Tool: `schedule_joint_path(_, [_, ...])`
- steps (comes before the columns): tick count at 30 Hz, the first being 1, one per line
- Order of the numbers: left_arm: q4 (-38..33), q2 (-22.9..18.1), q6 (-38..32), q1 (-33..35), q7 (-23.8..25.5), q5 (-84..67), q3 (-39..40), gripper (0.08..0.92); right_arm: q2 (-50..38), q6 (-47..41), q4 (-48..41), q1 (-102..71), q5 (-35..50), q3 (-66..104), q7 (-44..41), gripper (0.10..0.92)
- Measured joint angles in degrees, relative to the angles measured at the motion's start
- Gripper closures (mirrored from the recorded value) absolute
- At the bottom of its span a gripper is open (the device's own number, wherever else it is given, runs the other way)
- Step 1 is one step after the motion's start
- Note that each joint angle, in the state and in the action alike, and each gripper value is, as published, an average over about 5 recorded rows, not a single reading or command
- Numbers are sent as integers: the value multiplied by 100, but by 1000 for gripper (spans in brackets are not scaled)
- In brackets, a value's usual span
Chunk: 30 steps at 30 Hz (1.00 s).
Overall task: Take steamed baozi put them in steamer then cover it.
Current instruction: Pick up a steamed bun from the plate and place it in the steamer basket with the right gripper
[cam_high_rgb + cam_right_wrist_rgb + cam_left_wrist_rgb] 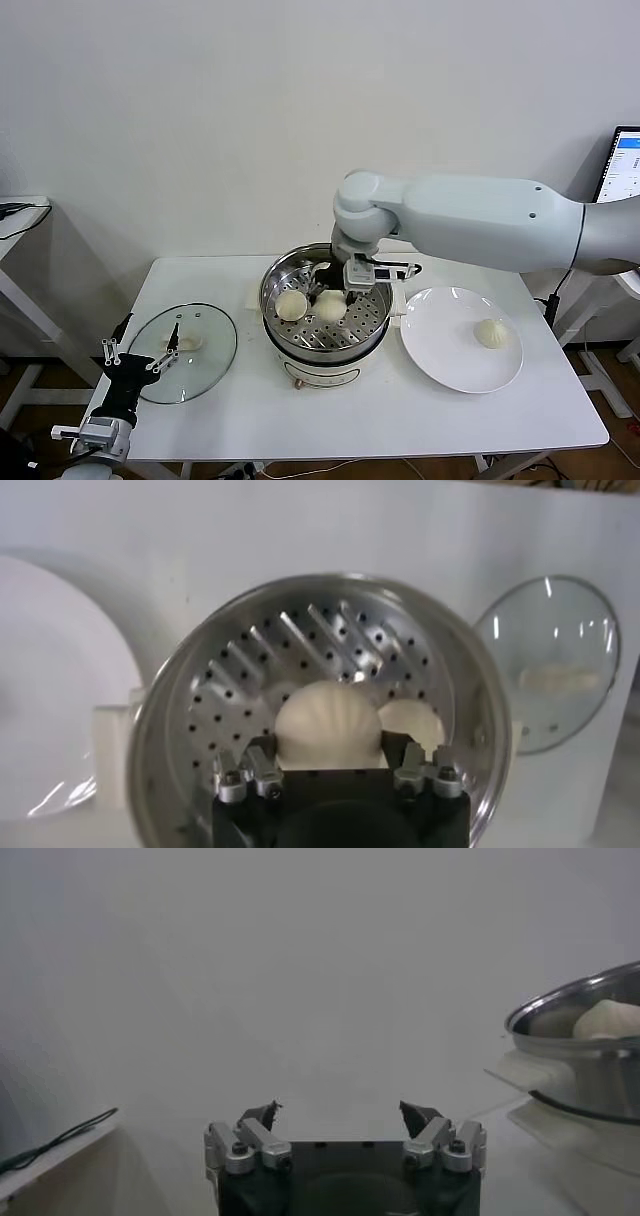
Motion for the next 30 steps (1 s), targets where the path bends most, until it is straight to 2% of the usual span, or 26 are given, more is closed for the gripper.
schedule_joint_path(18, [23,0,-5,28,21,-26,-79,177,351,-123,-243,-409,89,-76,-204,313])
schedule_joint_path(21, [23,0,-7,37,21,-27,-95,177,370,-151,-258,-449,90,-75,-224,291])
schedule_joint_path(25, [12,-4,-8,41,21,-27,-99,177,374,-164,-288,-477,105,-49,-254,220])
schedule_joint_path(30, [-3,-8,-8,47,19,-27,-82,177,277,-186,-277,-425,149,30,-322,203])
